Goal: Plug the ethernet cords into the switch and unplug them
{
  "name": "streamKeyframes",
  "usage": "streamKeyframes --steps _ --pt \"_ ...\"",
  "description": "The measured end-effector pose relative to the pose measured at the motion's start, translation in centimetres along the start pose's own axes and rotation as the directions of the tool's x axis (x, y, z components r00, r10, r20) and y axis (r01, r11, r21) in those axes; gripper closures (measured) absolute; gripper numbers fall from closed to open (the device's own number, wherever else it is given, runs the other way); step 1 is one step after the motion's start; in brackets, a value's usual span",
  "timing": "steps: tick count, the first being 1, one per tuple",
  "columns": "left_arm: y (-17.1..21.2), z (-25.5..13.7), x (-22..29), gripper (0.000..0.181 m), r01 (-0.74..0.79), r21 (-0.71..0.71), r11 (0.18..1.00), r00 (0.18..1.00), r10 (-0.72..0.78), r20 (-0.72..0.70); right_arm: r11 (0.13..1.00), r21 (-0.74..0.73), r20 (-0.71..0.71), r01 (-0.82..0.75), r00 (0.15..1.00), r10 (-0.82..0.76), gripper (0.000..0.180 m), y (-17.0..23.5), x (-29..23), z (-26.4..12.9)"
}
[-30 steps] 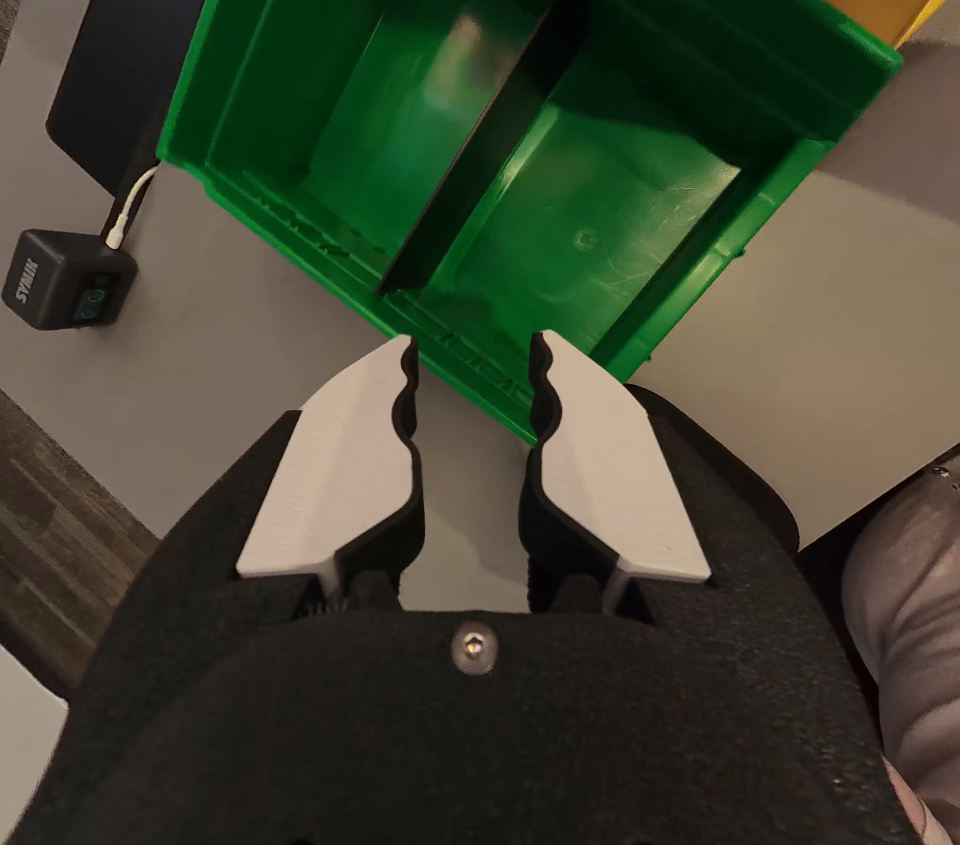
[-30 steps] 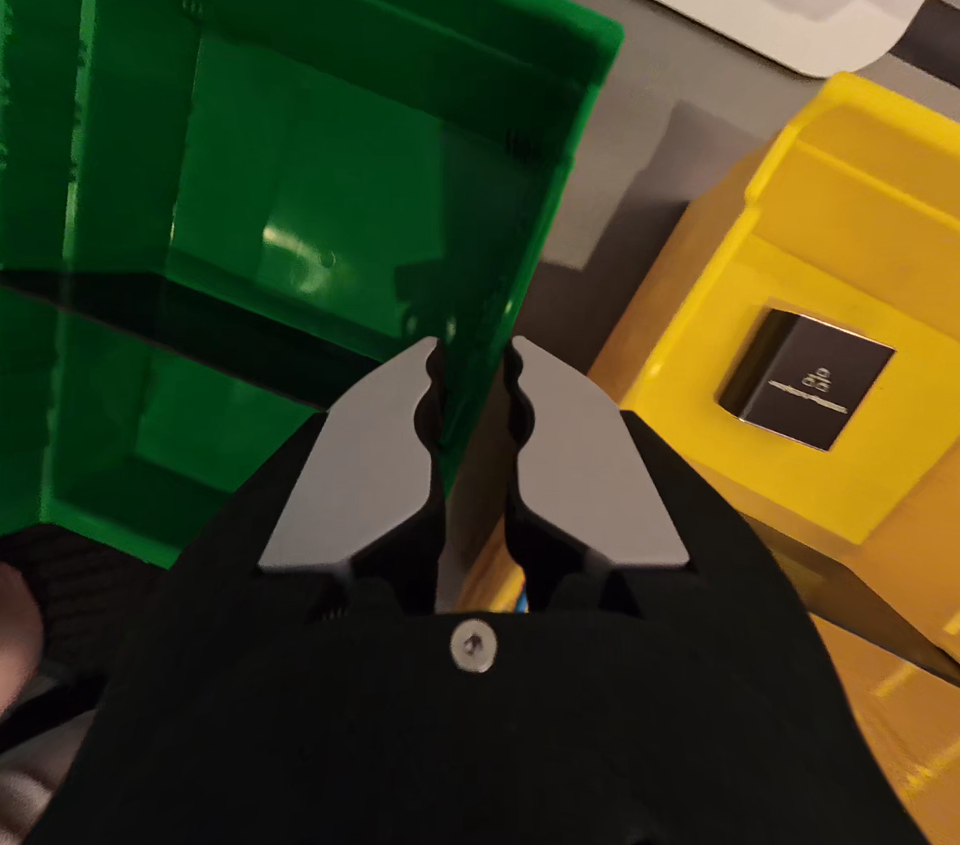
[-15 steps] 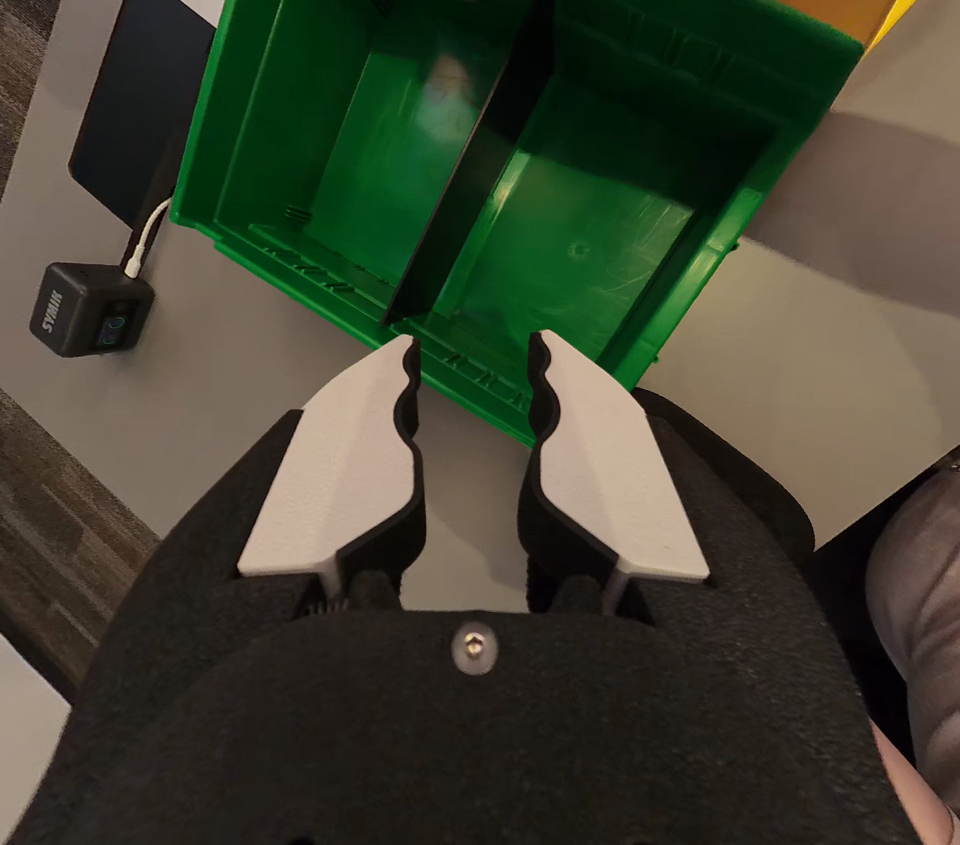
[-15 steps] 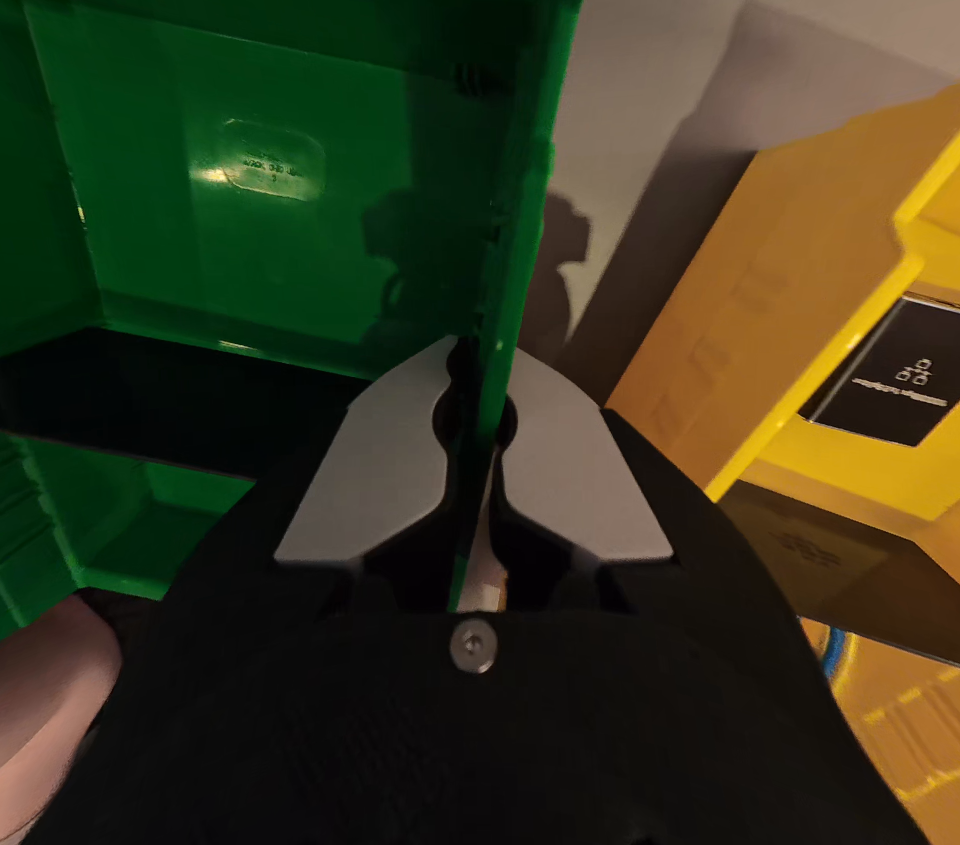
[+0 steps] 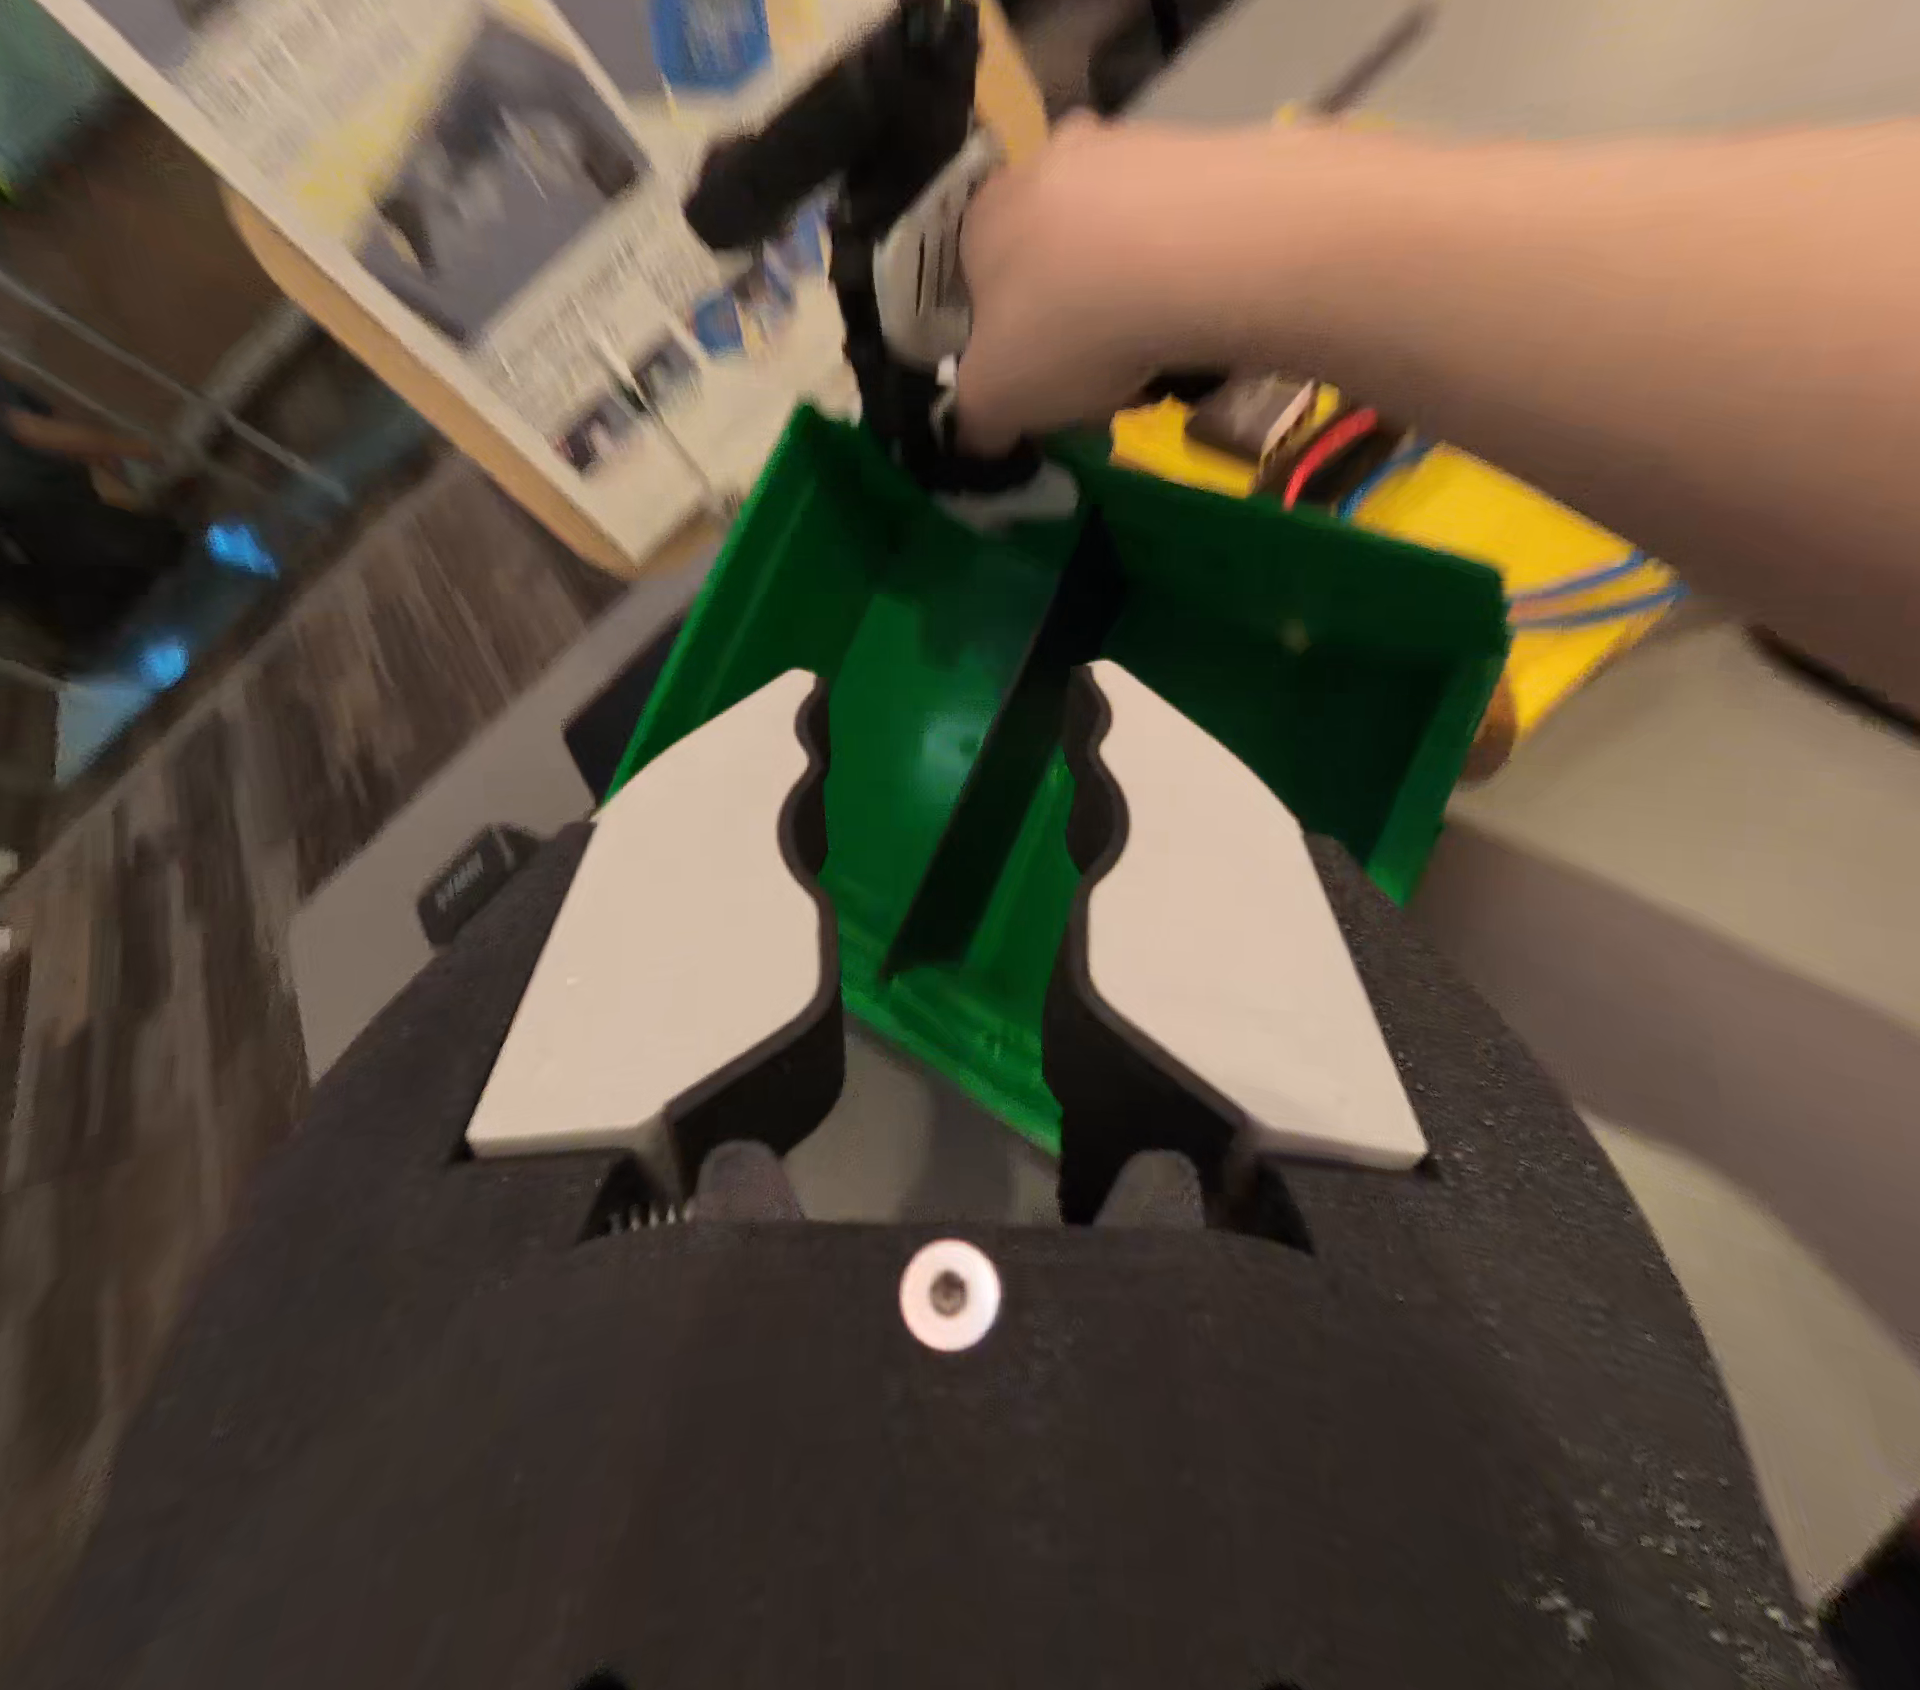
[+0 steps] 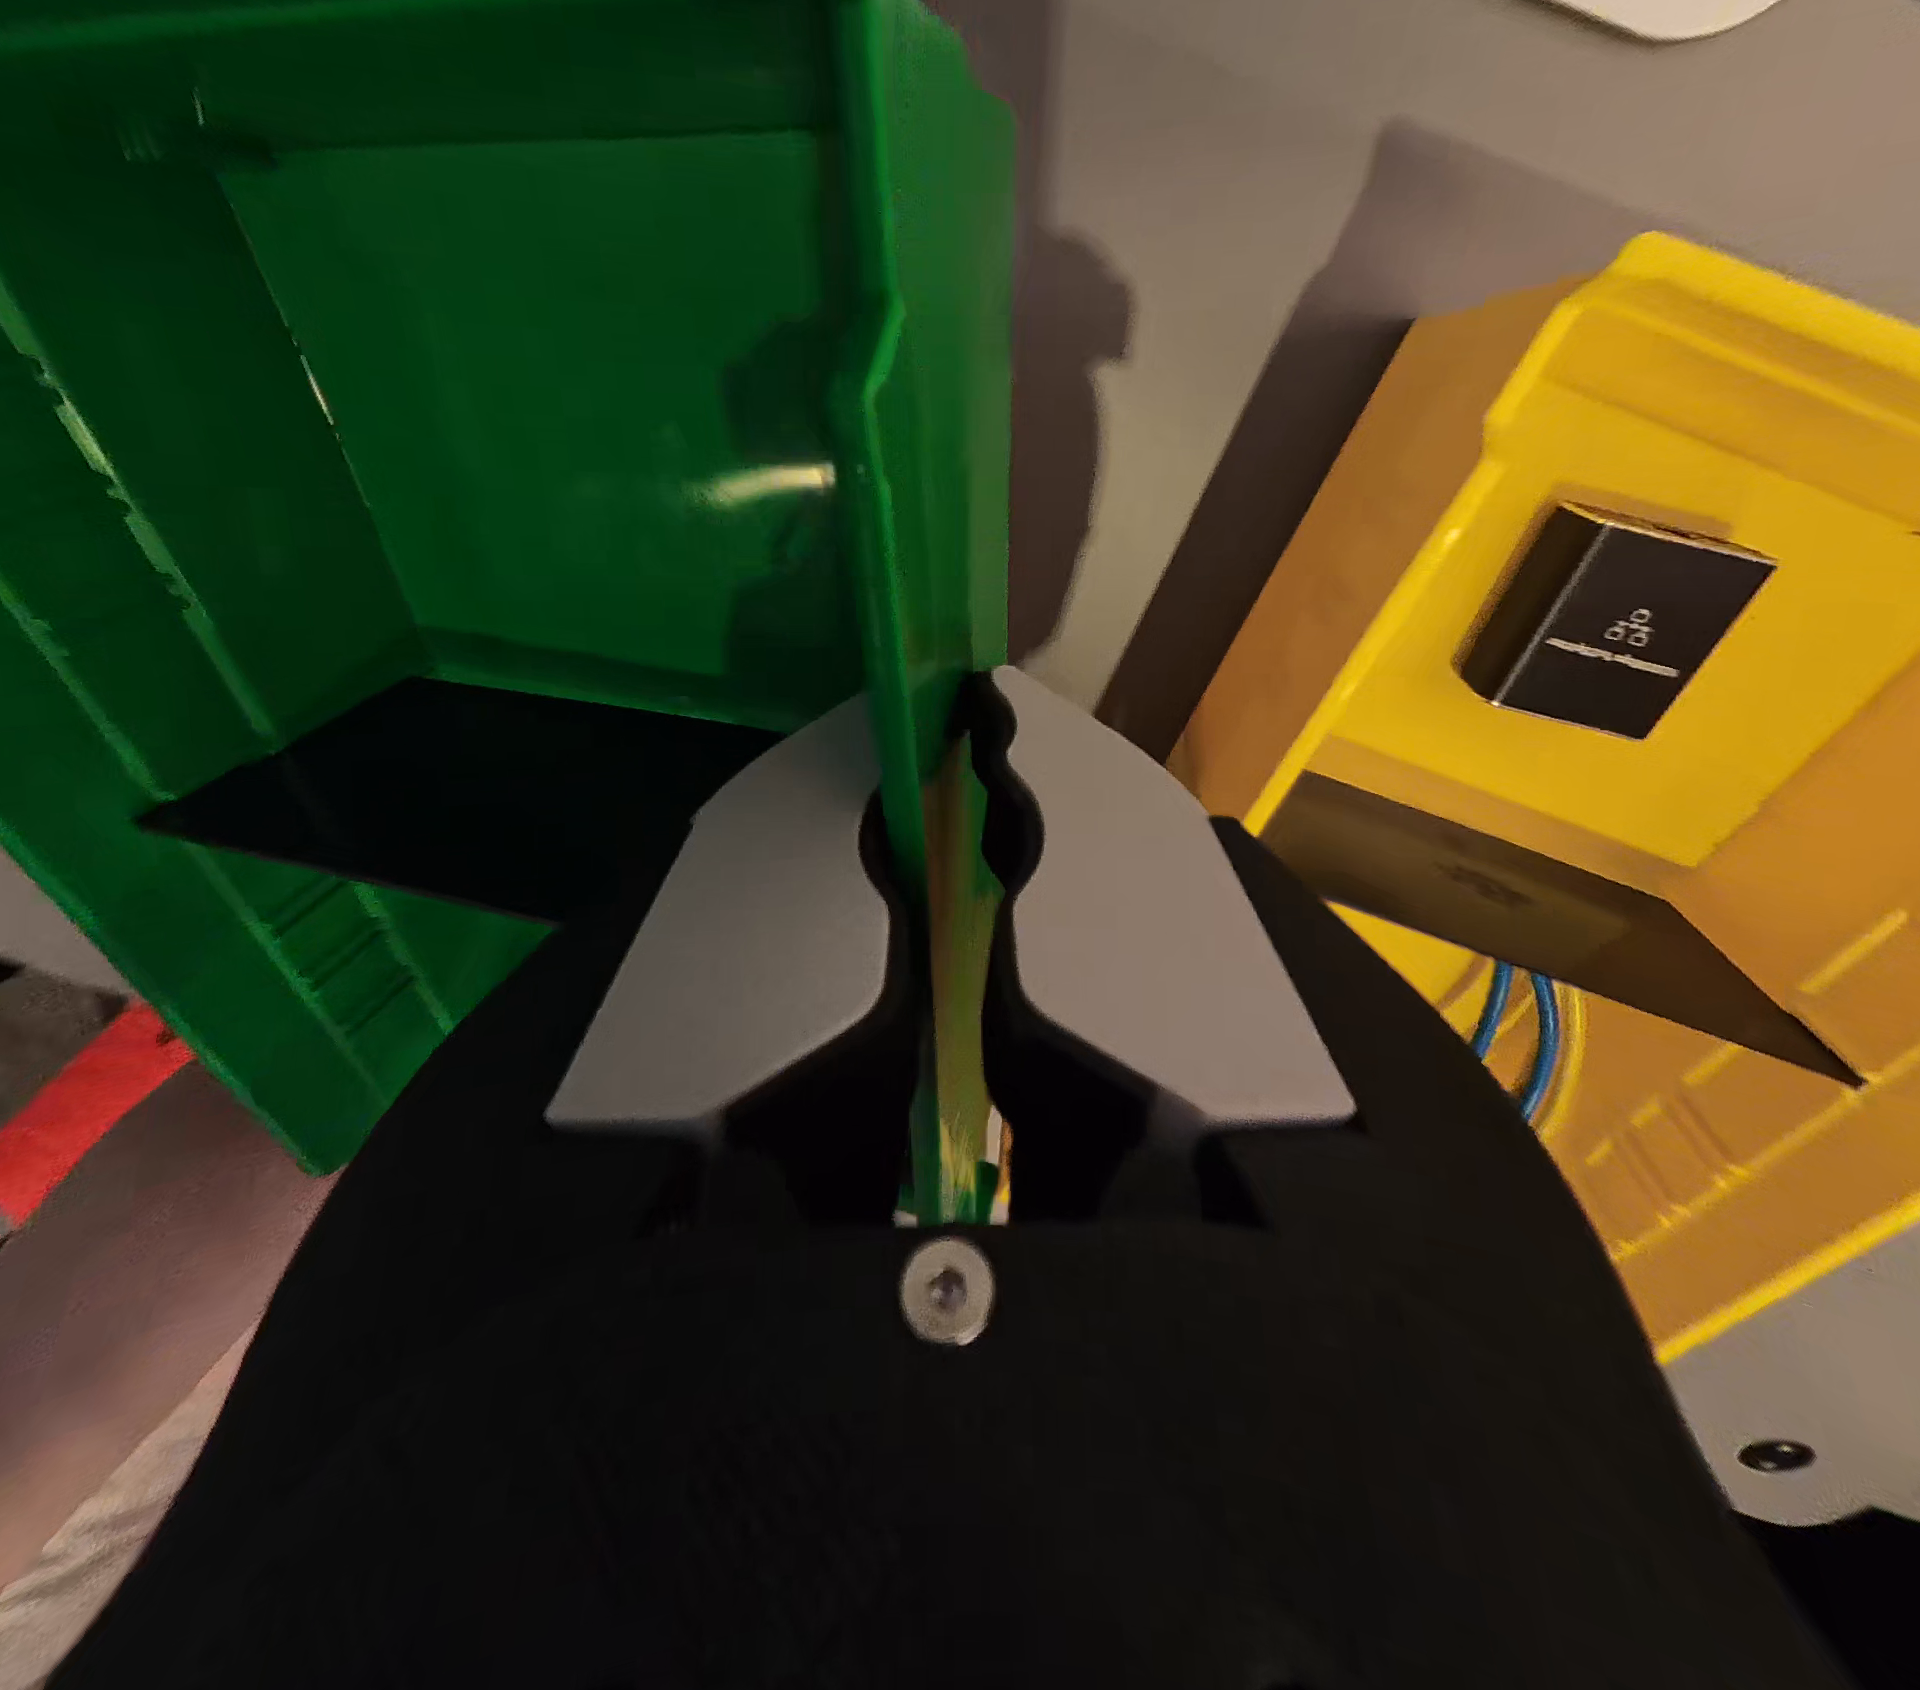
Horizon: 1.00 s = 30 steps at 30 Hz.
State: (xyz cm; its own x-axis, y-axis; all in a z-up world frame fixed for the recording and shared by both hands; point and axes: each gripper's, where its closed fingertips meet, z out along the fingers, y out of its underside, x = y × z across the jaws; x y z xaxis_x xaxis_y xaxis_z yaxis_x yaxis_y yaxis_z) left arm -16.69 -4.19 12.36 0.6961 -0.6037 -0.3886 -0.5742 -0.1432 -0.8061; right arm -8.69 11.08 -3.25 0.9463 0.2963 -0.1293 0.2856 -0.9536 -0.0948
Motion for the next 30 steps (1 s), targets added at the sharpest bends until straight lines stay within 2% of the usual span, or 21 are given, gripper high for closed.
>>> streamKeyframes --steps 1,3,6,8,12,14,16,18,20,24,27,30 --pt "-1.5 -1.3 0.1 0.137 0.006 0.100 0.995 1.000 -0.007 0.011 1.000 0.001 0.021 0.009 1.000 -0.009 0.171 -0.1 -0.3 -1.1" --pt "-4.4 -4.6 0.1 0.138 0.021 0.309 0.951 0.999 -0.034 0.038 1.000 0.010 0.054 0.022 0.998 -0.023 0.170 0.0 -0.2 -3.8" --pt "-7.2 -10.3 0.1 0.150 0.070 0.600 0.797 0.993 -0.112 0.033 1.000 0.016 0.119 -0.007 0.993 0.005 0.171 0.8 1.1 -8.2" --pt "-7.5 -12.8 0.3 0.154 0.096 0.664 0.742 0.991 -0.132 0.004 0.999 0.030 0.155 -0.027 0.988 0.022 0.171 1.6 2.8 -11.1" --pt "-6.8 -12.8 0.4 0.153 0.105 0.640 0.761 0.992 -0.121 -0.018 0.991 0.085 0.172 -0.106 0.981 0.090 0.170 4.1 9.2 -16.7" --pt "-6.3 -10.8 0.6 0.151 0.141 0.575 0.806 0.990 -0.120 -0.075 0.977 0.108 0.157 -0.184 0.974 0.166 0.170 6.3 14.0 -19.0" --pt "-5.5 -7.8 1.3 0.134 0.144 0.470 0.871 0.987 -0.090 -0.135 0.955 0.133 0.132 -0.264 0.960 0.247 0.170 9.0 19.2 -20.6" --pt "-5.0 -4.3 2.0 0.124 0.142 0.376 0.916 0.979 -0.072 -0.193 0.933 0.162 0.099 -0.322 0.946 0.309 0.170 12.3 24.4 -21.6" --pt "-4.7 -0.1 2.8 0.119 0.196 0.276 0.941 0.954 -0.118 -0.276 0.897 0.178 0.084 -0.404 0.915 0.395 0.170 15.9 29.6 -21.7" --pt "-2.6 10.1 5.0 0.117 0.296 0.021 0.955 0.879 -0.264 -0.396 0.828 0.145 0.036 -0.543 0.839 0.543 0.170 23.0 37.9 -19.7" --pt "-1.9 16.4 6.1 0.140 0.391 0.006 0.920 0.833 -0.351 -0.428 0.802 0.088 -0.012 -0.591 0.805 0.594 0.169 26.7 41.9 -16.9" --pt "0.2 20.9 7.9 0.132 0.462 -0.132 0.877 0.758 -0.467 -0.455 0.804 0.028 -0.030 -0.594 0.804 0.594 0.167 28.6 44.3 -13.7"
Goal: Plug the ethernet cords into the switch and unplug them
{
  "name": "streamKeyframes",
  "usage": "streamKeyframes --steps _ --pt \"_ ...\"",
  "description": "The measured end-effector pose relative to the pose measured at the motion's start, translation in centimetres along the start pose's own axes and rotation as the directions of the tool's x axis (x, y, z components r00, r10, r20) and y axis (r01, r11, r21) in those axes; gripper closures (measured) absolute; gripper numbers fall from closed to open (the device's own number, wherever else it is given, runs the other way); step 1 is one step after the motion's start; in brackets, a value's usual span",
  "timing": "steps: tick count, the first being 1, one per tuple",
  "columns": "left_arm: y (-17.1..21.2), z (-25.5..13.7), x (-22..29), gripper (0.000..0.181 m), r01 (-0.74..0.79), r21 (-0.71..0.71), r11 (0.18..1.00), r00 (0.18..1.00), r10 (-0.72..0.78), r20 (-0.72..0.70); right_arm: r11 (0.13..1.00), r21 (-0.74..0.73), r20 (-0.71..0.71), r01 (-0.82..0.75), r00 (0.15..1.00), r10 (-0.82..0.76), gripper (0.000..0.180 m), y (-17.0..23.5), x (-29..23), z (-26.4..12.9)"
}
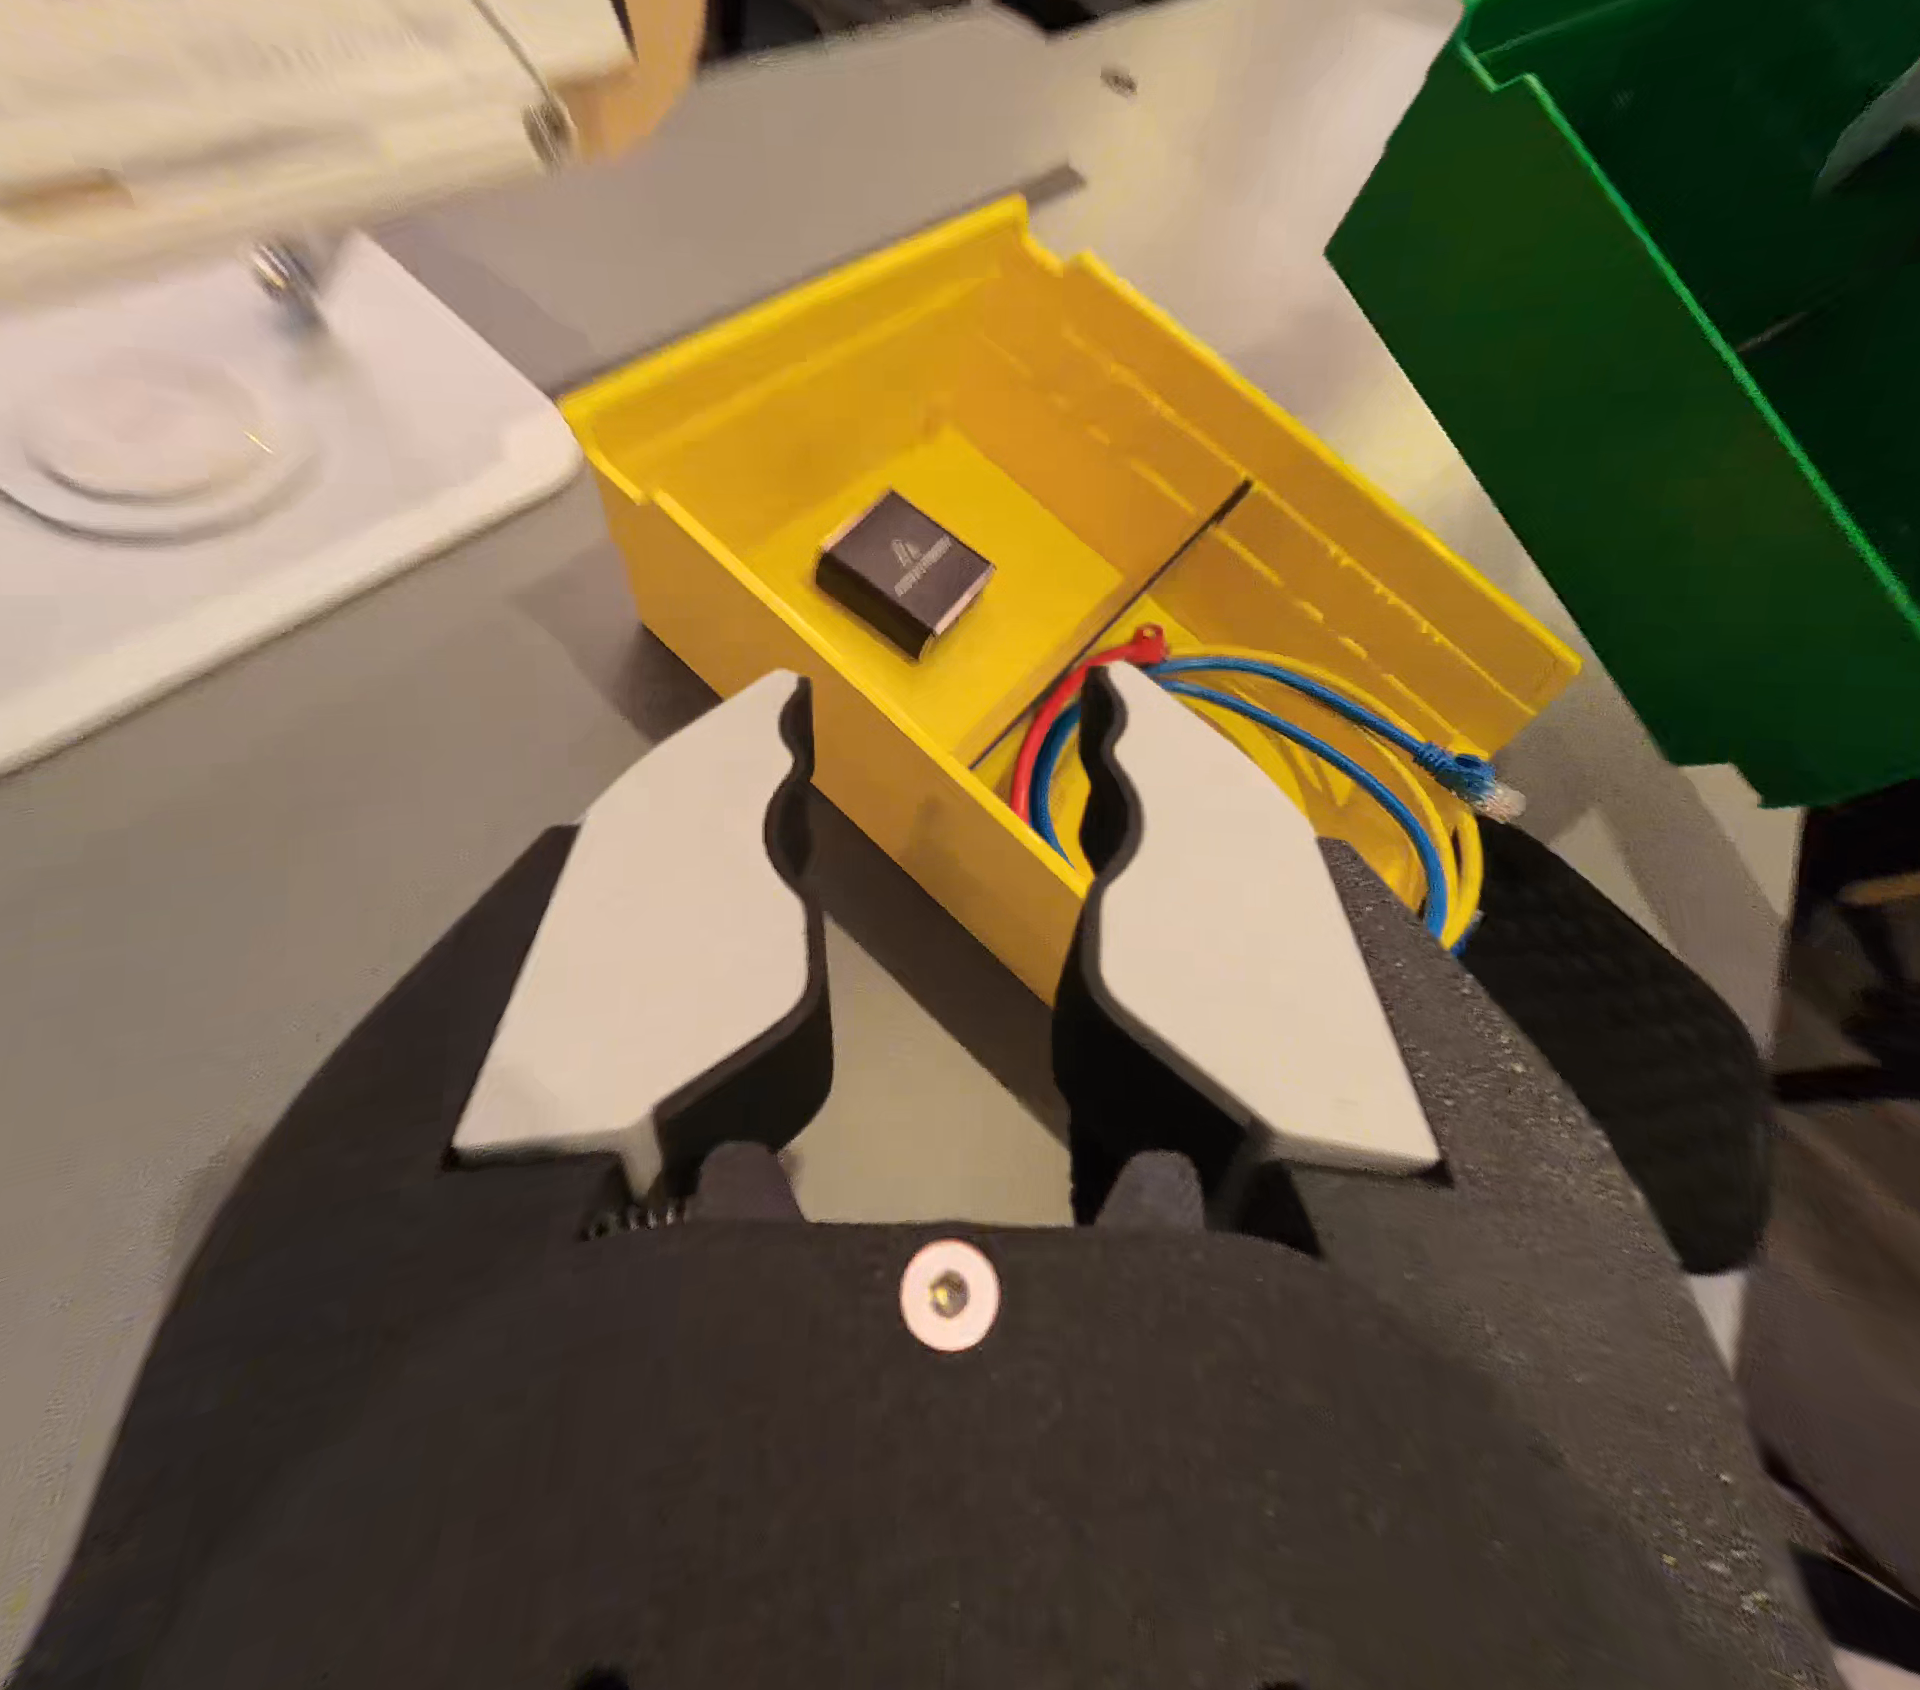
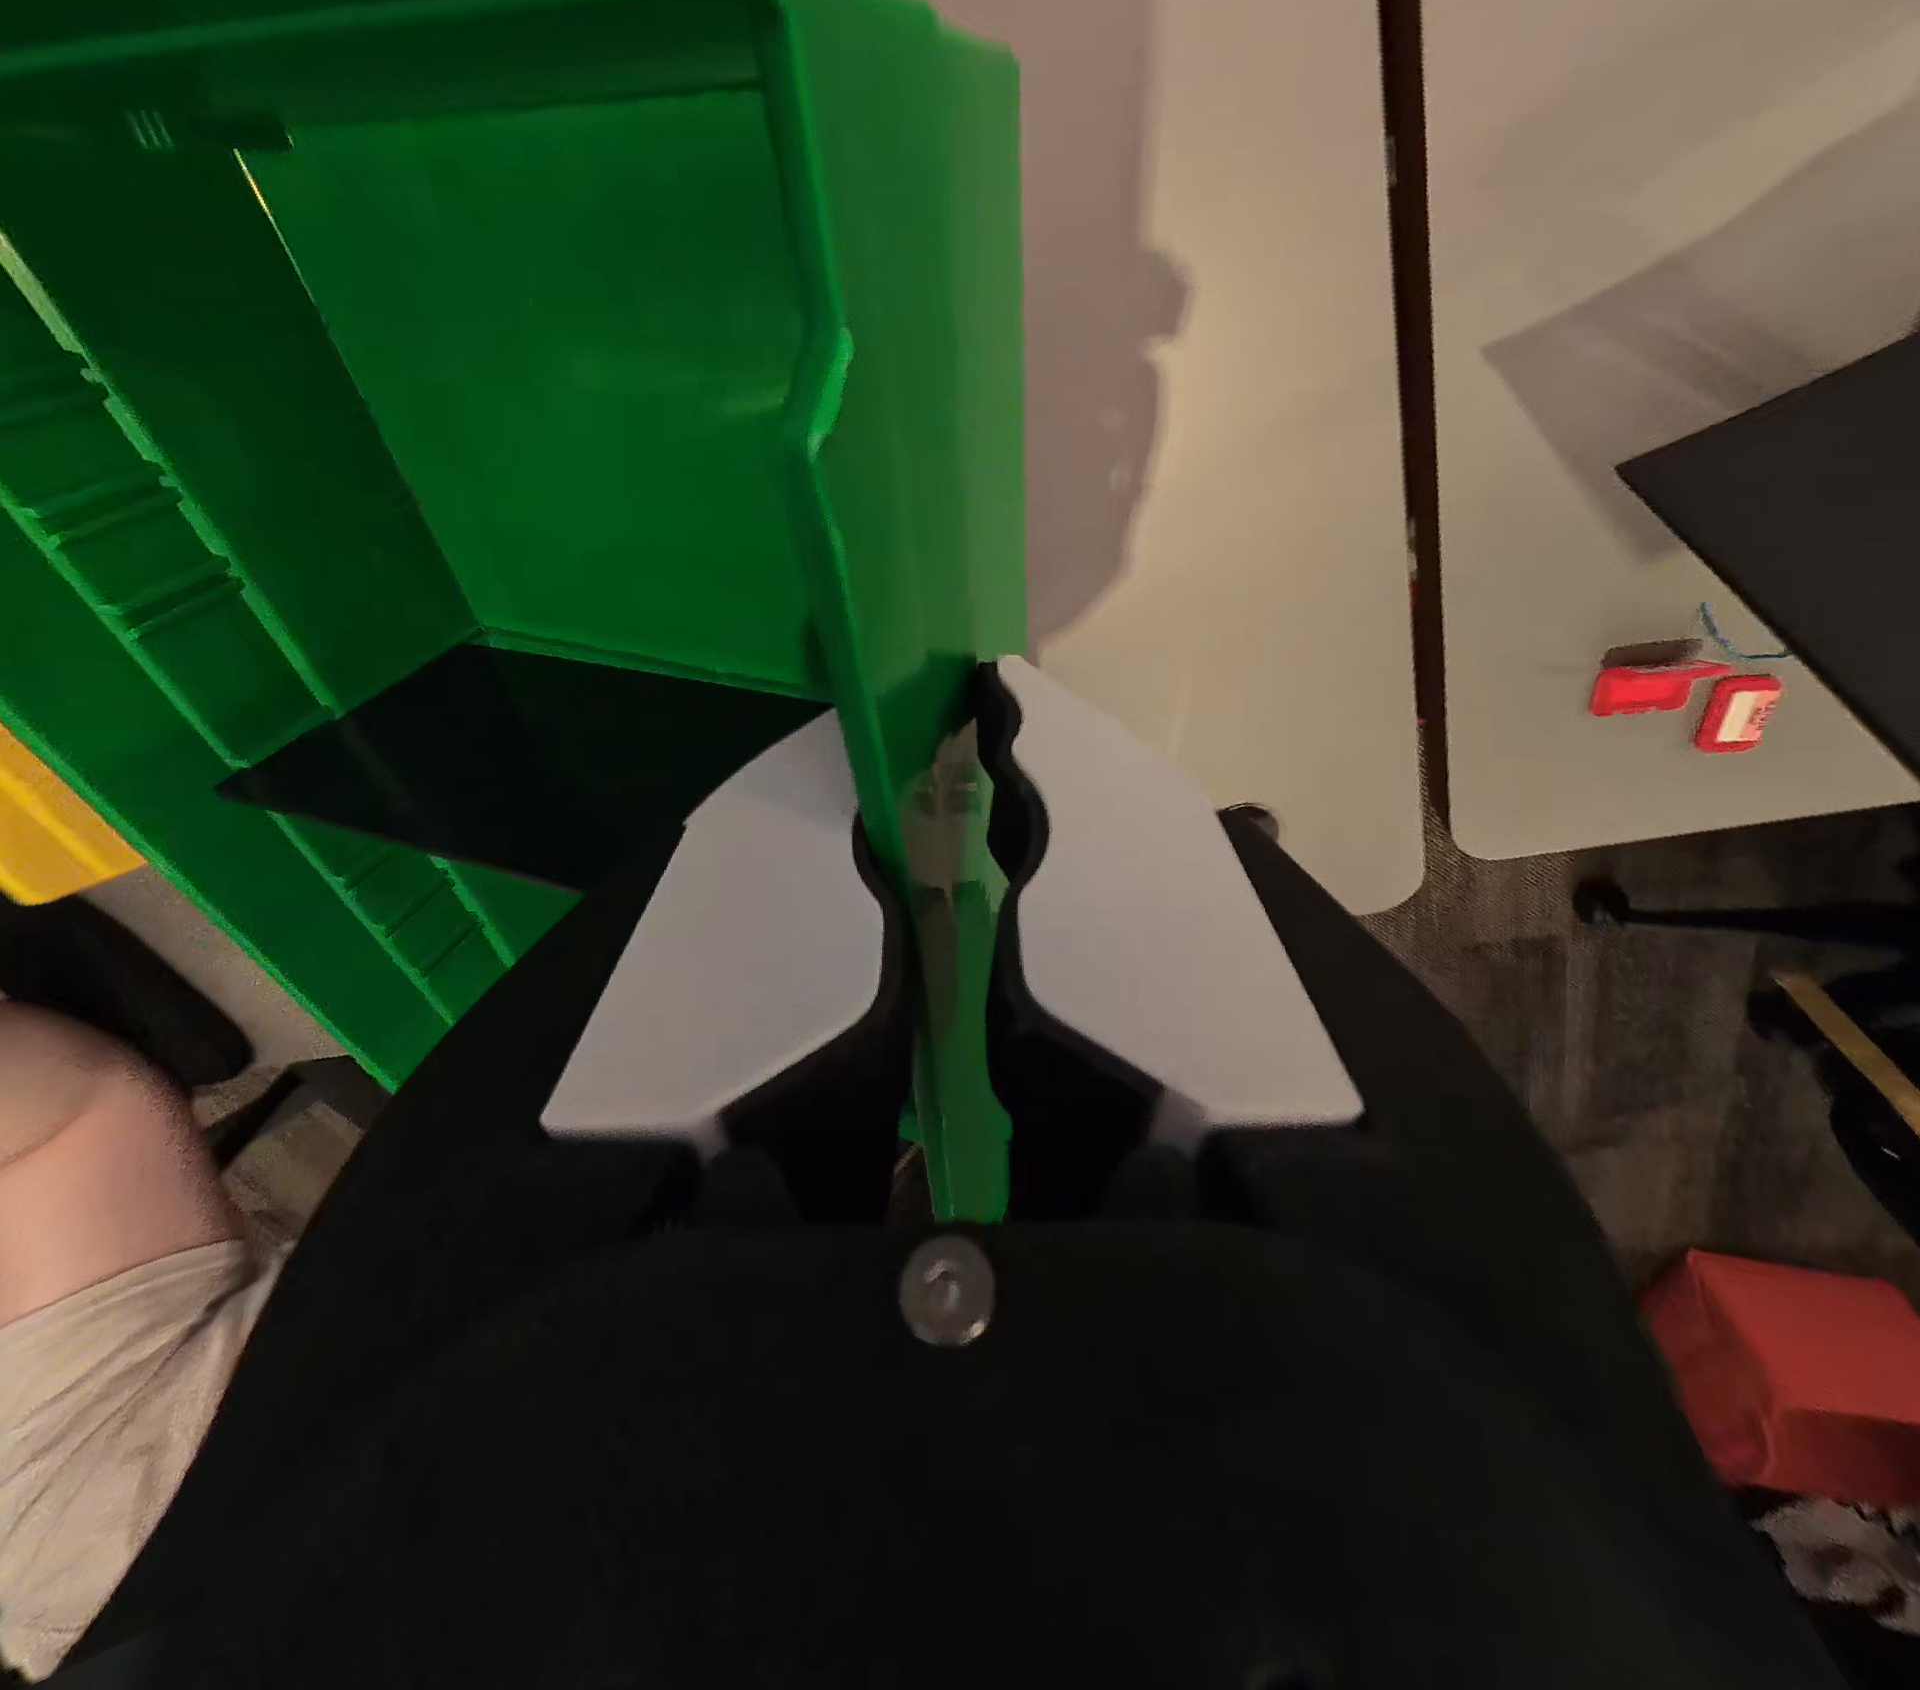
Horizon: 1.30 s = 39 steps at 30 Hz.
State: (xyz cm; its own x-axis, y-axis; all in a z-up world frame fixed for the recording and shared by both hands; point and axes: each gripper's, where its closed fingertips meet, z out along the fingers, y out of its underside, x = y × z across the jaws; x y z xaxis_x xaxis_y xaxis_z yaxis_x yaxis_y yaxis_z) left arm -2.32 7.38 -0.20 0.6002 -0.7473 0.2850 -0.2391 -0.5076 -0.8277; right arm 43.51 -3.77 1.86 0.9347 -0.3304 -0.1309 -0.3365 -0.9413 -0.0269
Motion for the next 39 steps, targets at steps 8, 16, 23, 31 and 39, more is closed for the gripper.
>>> streamKeyframes --steps 8,16,23,31,39 --pt "4.0 5.9 -3.2 0.135 0.079 -0.444 0.893 0.991 -0.022 0.133 0.997 -0.058 0.019 0.054 0.998 -0.053 0.168 -2.6 1.8 6.2" --pt "5.8 5.7 -3.0 0.165 -0.003 -0.704 0.710 0.993 0.082 0.079 0.998 -0.044 0.034 0.053 0.998 -0.052 0.167 -4.7 0.8 8.8" --pt "6.4 0.6 -9.3 0.170 0.103 -0.699 0.708 0.981 0.046 0.191 0.997 0.009 0.096 0.075 0.993 -0.076 0.168 -6.5 -2.3 9.9" --pt "9.8 -11.2 -18.7 0.172 0.293 -0.600 0.745 0.932 -0.082 0.352 0.983 -0.062 0.152 0.173 0.975 -0.162 0.168 -6.3 -9.1 14.2" --pt "12.8 -19.4 -23.3 0.171 0.328 -0.617 0.716 0.902 -0.043 0.430 0.969 -0.085 0.175 0.231 0.961 -0.213 0.169 -6.4 -17.9 16.3"
